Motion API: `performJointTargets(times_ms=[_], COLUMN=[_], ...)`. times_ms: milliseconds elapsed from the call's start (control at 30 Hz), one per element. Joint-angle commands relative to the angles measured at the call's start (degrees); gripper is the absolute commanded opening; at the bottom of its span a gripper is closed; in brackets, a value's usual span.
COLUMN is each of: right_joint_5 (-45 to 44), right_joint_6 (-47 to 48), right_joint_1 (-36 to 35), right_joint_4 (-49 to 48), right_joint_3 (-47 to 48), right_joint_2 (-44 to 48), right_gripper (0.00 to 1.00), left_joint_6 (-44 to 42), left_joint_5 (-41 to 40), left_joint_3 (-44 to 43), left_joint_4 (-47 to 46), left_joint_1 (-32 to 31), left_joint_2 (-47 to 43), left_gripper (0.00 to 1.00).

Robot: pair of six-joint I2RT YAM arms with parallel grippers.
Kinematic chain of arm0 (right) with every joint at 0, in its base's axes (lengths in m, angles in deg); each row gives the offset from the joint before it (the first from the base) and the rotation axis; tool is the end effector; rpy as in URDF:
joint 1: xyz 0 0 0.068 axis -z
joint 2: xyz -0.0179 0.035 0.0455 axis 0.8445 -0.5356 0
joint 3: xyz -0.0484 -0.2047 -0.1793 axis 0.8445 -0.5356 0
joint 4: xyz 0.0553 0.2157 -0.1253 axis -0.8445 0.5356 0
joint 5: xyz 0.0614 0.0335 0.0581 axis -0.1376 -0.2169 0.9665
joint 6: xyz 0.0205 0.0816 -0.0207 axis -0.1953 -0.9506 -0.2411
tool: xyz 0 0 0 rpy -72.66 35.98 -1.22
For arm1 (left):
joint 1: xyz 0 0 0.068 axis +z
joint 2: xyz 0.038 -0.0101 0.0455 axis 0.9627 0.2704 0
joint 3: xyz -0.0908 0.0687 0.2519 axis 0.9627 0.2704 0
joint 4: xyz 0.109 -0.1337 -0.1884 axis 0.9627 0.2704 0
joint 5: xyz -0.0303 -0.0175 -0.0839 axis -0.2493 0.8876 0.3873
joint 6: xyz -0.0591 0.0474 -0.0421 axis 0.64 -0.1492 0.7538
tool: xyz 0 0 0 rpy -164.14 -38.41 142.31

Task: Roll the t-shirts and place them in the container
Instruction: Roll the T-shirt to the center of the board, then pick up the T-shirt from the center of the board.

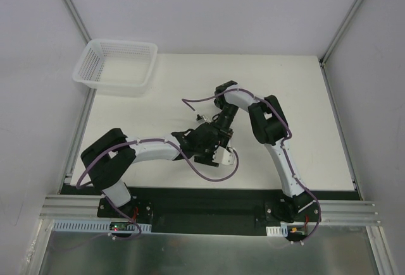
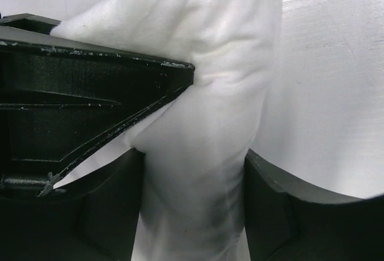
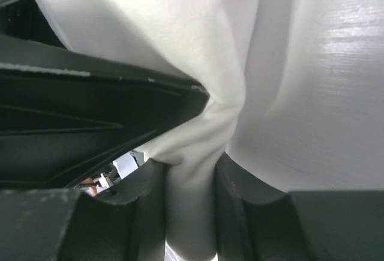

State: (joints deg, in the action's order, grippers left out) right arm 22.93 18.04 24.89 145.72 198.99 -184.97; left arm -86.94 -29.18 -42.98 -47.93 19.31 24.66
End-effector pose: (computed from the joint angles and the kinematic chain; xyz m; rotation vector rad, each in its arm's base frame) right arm 0.3172 0.2660 0.0887 1.8520 -1.9334 -1.1883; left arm 0.1973 -0.2957 0.1421 1.9451 1.3758 -0.1486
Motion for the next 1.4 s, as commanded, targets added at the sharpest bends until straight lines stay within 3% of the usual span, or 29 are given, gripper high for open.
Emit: performJointTargets(times_ms=[0, 33, 67, 133, 200, 267, 433, 767, 900, 1000, 1167, 1367], right_joint_5=[-2.82, -0.81, -0.01, 1.13, 1.23, 1.14, 1.93, 4.83, -0.86, -7.47, -8.70, -9.76], right_joint_6=[5.36, 5.98, 6.42, 5.98, 6.51, 6.95, 6.07, 3.27, -15.83, -22.04, -28.99, -29.00], right_joint_1=[0.29, 1.87, 2.93, 6.60, 9.43, 13.91, 23.65, 38.08, 41.60, 41.87, 41.87, 42.05], right_joint_4=[8.82, 8.82, 8.73, 8.90, 8.90, 8.90, 8.82, 4.96, -17.33, -29.83, -32.31, -32.32], right_joint_3=[0.30, -0.05, -0.05, 0.38, -0.31, -1.98, -6.11, -16.22, -21.40, -26.50, -29.31, -30.55], right_joint_2=[-2.64, -1.77, -0.63, 4.46, 11.82, 16.85, 29.06, 47.87, 58.84, 65.72, 64.52, 64.43], right_gripper=[0.37, 0.55, 0.95, 0.96, 0.96, 0.96, 0.96, 0.96, 0.96, 0.96, 0.96, 0.96], left_joint_6=[-1.02, -0.58, 0.04, 0.83, 0.83, 1.01, 1.36, 10.85, 10.85, 11.47, 14.36, 16.30], left_joint_5=[-3.34, -3.17, -2.82, -2.38, -1.59, -0.97, 0.61, 11.34, 11.25, 10.81, 11.77, 11.95], left_joint_3=[-0.39, -1.71, -3.98, -5.32, -6.11, -6.20, -8.31, -26.32, -26.51, -26.24, -28.25, -37.03], left_joint_4=[7.55, 9.14, 10.81, 14.15, 16.17, 16.98, 22.59, 36.04, 36.93, 37.10, 37.02, 38.77], left_joint_1=[2.18, 2.44, 2.97, 3.50, 3.67, 3.85, 4.38, 13.25, 13.34, 13.52, 14.83, 19.84], left_joint_2=[8.76, 9.64, 10.44, 12.20, 12.90, 12.91, 13.52, 8.95, 8.25, 7.63, 4.92, 2.62], left_gripper=[0.50, 0.42, 0.41, 0.36, 0.10, 0.00, 0.00, 0.00, 0.00, 0.00, 0.00, 0.00])
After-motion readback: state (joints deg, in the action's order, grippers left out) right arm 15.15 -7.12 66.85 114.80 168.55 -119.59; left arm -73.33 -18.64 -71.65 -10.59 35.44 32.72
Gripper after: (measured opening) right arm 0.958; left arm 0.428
